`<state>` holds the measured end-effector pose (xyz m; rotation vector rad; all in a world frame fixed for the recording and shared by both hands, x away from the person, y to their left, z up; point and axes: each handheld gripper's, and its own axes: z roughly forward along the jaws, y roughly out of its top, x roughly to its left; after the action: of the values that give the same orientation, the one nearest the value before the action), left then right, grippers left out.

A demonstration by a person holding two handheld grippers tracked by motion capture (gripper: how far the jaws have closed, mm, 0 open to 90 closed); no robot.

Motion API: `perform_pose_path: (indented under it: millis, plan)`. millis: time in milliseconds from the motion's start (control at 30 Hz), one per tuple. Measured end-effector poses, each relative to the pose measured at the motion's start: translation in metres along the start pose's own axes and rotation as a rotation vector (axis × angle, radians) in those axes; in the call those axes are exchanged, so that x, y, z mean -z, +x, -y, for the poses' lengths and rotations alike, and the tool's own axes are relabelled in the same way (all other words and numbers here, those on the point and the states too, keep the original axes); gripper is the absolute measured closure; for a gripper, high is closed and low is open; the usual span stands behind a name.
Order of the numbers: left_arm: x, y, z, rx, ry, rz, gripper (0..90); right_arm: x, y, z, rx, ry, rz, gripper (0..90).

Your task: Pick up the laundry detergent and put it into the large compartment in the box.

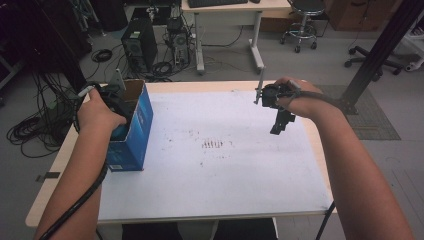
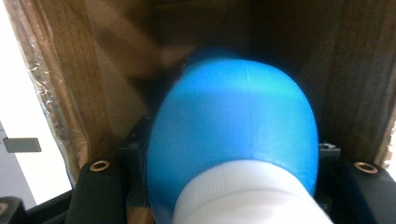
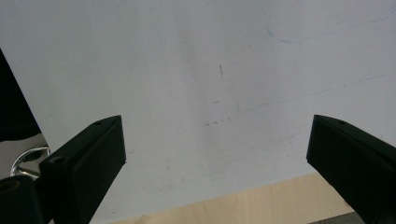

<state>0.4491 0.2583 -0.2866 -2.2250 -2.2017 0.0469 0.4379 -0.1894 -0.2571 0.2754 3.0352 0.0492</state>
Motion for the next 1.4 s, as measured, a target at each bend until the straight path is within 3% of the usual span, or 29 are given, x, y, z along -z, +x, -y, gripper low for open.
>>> perform_pose_path:
  millis: [400, 1067, 1400]
  plan:
    - [0.004, 0.001, 0.003, -0.001, -0.016, -0.015, 32.5, -0.002, 0.0, -0.002, 0.001, 0.0, -0.002, 4.4]
    - [0.015, 0.001, 0.006, 0.034, -0.033, -0.007, 27.9, -0.004, 0.002, 0.0, 0.008, -0.007, -0.003, 4.5]
    - [0.023, 0.001, 0.009, 0.048, -0.05, -0.025, 22.7, -0.003, 0.002, 0.0, 0.005, -0.015, 0.0, 4.5]
